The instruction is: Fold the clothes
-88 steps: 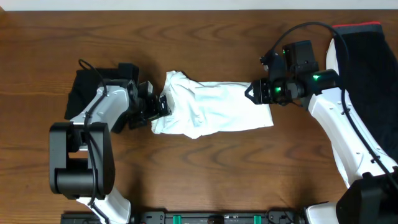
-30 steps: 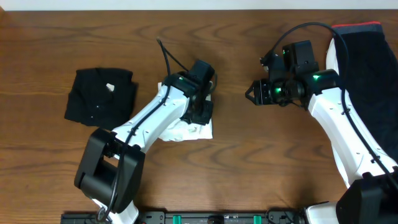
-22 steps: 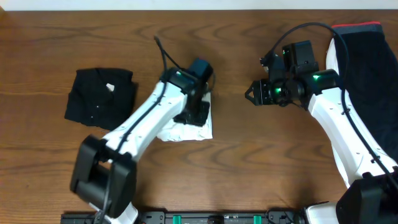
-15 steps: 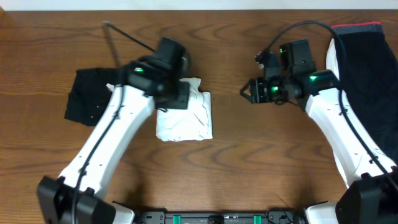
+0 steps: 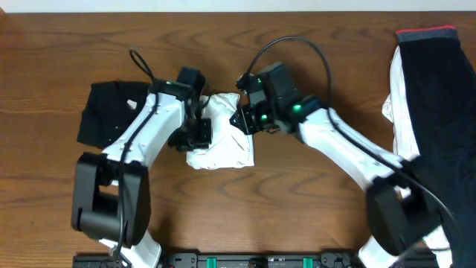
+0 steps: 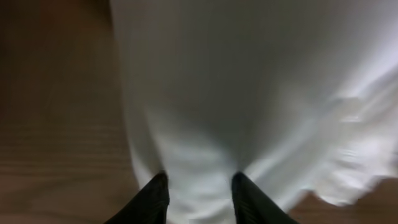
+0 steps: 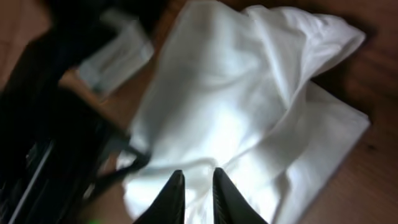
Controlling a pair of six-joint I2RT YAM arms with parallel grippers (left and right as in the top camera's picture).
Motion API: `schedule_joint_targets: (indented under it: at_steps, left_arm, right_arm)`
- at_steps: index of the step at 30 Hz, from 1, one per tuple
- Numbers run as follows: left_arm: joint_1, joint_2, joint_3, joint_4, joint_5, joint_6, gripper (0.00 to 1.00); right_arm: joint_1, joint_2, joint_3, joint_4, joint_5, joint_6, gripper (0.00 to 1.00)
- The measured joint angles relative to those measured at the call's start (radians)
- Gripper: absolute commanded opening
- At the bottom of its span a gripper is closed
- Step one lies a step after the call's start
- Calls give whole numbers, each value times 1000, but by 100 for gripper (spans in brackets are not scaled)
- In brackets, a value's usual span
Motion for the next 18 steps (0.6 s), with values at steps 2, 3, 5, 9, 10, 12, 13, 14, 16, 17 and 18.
schedule_joint_targets:
  at_steps: [2, 3, 5, 9, 10, 12, 13, 14, 16, 17, 18]
  left_arm:
    - [7, 13, -35, 14, 2, 0, 33]
    - [11, 14, -48, 16, 1, 0, 33]
    - [19, 14, -66, 18, -2, -1, 33]
    - [33, 14, -77, 19, -6, -3, 33]
    - [34, 14, -78, 20, -8, -3, 33]
    - [35, 14, -79, 20, -9, -3, 33]
    - [36, 14, -79, 20, -9, -3, 33]
    - [37, 14, -79, 21, -10, -3, 33]
    - [37, 14, -79, 21, -18, -3, 33]
    - [37, 14, -80, 21, -24, -3, 33]
    - [37, 14, -80, 21, -26, -3, 33]
  right_arm:
    - [1, 53, 0, 38, 6, 27, 9]
    - [1, 74, 0, 47, 9, 36, 9]
    - [1, 102, 0, 45, 20, 49, 8]
    - [0, 131, -1, -98, 70, 61, 2]
    - [0, 133, -1, -166, 92, 62, 1]
    - [-3, 133, -4, -294, 140, 62, 2]
    - [-4, 133, -4, -344, 161, 63, 1]
    - [-9, 133, -5, -389, 183, 62, 1]
    - [-25, 127, -6, -415, 194, 40, 2]
    - [-32, 116, -8, -402, 179, 14, 1]
    - [-39, 106, -9, -387, 161, 1, 2]
